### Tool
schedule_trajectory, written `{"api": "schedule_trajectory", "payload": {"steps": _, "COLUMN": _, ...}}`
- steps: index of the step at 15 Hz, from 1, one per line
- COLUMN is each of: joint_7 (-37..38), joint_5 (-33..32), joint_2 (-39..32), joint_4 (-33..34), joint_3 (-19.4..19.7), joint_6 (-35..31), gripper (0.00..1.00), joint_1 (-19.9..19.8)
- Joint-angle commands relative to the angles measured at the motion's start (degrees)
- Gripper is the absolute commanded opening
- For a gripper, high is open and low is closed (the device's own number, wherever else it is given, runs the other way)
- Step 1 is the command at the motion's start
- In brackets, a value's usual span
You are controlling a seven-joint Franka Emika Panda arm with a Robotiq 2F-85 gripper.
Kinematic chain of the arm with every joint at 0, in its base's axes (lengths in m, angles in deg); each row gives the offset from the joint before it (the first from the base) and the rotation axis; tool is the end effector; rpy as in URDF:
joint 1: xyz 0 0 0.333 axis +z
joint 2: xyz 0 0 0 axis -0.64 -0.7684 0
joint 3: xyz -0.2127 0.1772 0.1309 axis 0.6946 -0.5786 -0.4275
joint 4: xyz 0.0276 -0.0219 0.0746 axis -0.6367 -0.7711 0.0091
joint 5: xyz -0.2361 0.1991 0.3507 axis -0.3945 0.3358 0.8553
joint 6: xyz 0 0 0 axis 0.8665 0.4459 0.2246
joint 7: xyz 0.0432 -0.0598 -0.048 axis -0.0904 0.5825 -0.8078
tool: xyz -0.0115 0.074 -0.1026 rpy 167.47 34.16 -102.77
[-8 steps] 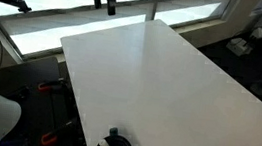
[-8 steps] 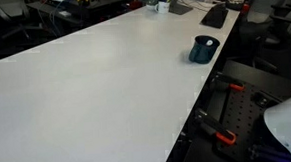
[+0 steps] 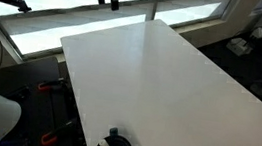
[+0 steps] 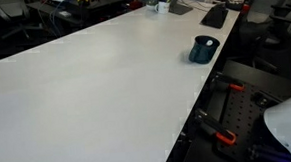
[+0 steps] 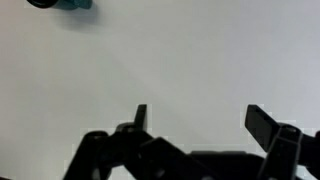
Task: Remove the marker from the cup and put it on the table
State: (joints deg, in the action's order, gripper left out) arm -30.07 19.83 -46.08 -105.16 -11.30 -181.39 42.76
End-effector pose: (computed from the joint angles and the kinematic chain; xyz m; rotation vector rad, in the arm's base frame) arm 0.4915 0.1180 0.3594 2.9625 0.1949 0.0083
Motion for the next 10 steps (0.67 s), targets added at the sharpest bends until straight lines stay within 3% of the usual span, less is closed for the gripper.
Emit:
{"api": "schedule_trajectory", "payload": {"steps": 1, "joint_7": 8.1, "joint_5": -3.4, "joint_2": -2.7, "joint_4": 2.5, "joint_3": 1.2, "joint_6": -2.5, "gripper": 1.00, "joint_1": -2.0}}
{"api": "schedule_trajectory", "payload": {"steps": 10, "joint_7": 30.7, "joint_5": -13.2, "joint_2": -8.9, "joint_4": -0.8, "joint_3": 7.6, "joint_6": -9.0, "gripper": 1.00, "joint_1": -10.2}}
